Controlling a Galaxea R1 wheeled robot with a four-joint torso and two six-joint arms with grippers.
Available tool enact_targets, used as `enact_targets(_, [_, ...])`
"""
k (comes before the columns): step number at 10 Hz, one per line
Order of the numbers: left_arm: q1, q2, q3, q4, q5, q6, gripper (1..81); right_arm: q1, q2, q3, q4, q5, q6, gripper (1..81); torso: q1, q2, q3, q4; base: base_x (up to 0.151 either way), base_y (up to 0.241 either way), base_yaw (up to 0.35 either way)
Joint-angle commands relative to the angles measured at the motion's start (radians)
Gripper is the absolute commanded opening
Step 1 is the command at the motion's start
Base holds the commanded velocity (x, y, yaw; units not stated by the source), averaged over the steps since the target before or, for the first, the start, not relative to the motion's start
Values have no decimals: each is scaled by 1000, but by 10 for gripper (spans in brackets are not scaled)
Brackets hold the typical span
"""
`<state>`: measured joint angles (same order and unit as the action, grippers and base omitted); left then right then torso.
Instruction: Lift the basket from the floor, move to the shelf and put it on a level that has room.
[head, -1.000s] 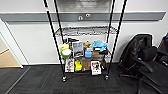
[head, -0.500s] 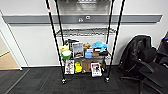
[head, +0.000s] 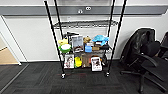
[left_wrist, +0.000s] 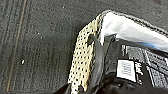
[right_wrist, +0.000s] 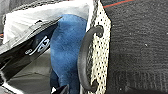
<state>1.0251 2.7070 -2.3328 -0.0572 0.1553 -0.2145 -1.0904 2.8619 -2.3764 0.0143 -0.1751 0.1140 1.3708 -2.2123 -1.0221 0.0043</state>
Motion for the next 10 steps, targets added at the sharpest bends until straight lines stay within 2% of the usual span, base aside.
enact_targets(1, [-115,-18,3,-10,84,-3,811,118,-7,16,41,-46,3,811,63,-98,-91,0,0,0,0])
enact_targets(2, [-122,-19,3,-10,84,-5,811,134,-4,17,49,-47,3,811,84,-130,-122,0,0,0,0])
enact_targets(3, [-128,-21,3,-10,84,-3,811,151,0,17,62,-47,3,811,43,-67,-64,0,0,0,0])
enact_targets(4, [-136,-21,1,-7,81,-5,811,169,6,17,70,-47,3,811,63,-99,-94,0,0,0,0])
enact_targets(6, [-161,-30,1,-7,69,-6,811,204,27,13,85,-46,3,811,77,-119,-113,0,0,0,0])
enact_targets(10, [-182,-1,-40,0,73,-9,811,235,79,-3,116,-47,3,811,78,-116,-112,0,0,0,0])
